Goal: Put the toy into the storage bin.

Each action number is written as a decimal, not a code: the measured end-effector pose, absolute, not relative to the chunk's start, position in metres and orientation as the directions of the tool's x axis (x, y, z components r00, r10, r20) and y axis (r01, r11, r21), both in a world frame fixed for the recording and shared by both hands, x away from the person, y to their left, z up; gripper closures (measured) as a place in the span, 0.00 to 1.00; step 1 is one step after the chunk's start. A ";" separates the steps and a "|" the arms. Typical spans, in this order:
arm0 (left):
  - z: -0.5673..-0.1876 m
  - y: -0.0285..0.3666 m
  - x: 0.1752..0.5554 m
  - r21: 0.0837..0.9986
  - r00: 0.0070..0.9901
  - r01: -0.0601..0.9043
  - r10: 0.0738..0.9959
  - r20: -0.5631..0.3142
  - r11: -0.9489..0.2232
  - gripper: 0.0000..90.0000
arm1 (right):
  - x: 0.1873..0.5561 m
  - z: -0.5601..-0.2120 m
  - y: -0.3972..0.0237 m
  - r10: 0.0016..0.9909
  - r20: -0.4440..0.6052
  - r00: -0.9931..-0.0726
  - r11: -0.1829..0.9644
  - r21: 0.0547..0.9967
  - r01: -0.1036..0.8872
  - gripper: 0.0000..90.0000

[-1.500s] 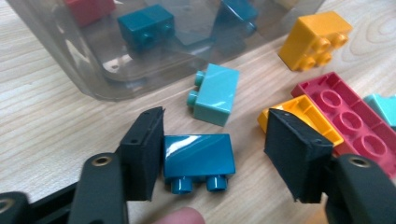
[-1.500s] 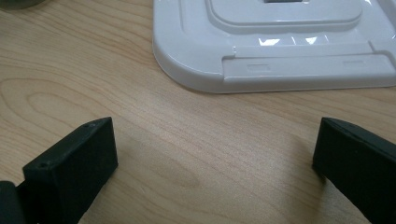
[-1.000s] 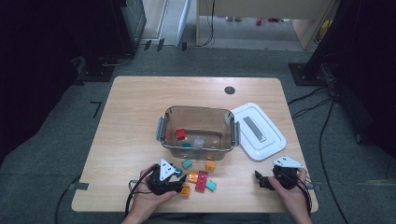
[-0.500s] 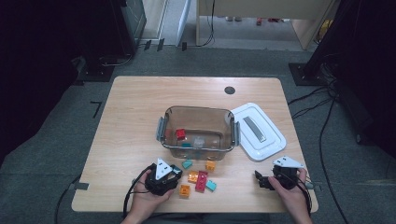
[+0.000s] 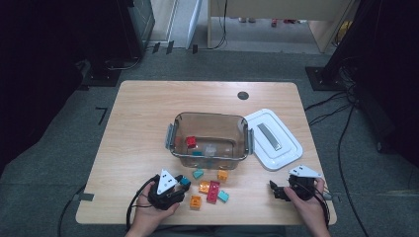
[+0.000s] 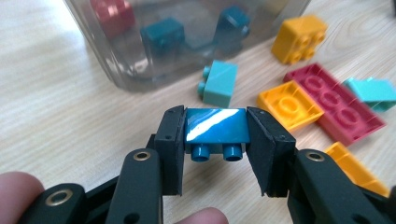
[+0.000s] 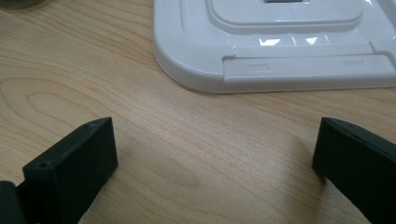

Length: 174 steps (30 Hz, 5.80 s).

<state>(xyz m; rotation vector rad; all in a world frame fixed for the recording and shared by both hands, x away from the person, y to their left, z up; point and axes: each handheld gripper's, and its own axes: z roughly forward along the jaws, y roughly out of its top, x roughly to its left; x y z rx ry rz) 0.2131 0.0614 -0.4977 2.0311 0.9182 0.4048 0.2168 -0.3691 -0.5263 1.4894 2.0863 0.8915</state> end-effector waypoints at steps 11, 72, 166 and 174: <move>-0.463 0.065 0.207 0.879 0.702 0.372 0.710 -0.056 -0.299 0.67 | 0.217 -0.526 -0.369 0.942 0.026 -0.335 0.219 0.710 0.670 0.00; -0.388 0.049 0.292 0.881 0.698 0.432 0.690 -0.191 -0.193 0.26 | 0.217 -0.526 -0.369 0.942 0.026 -0.333 0.217 0.711 0.669 0.00; -0.520 0.190 0.228 0.712 0.401 0.642 0.916 0.005 -0.285 0.02 | 0.229 -0.507 -0.223 0.688 -0.035 -0.725 0.450 0.804 0.388 0.64; -0.520 0.190 0.227 0.711 0.406 0.641 0.914 0.005 -0.289 0.02 | 0.233 -0.513 -0.218 0.676 -0.032 -0.736 0.464 0.794 0.392 0.70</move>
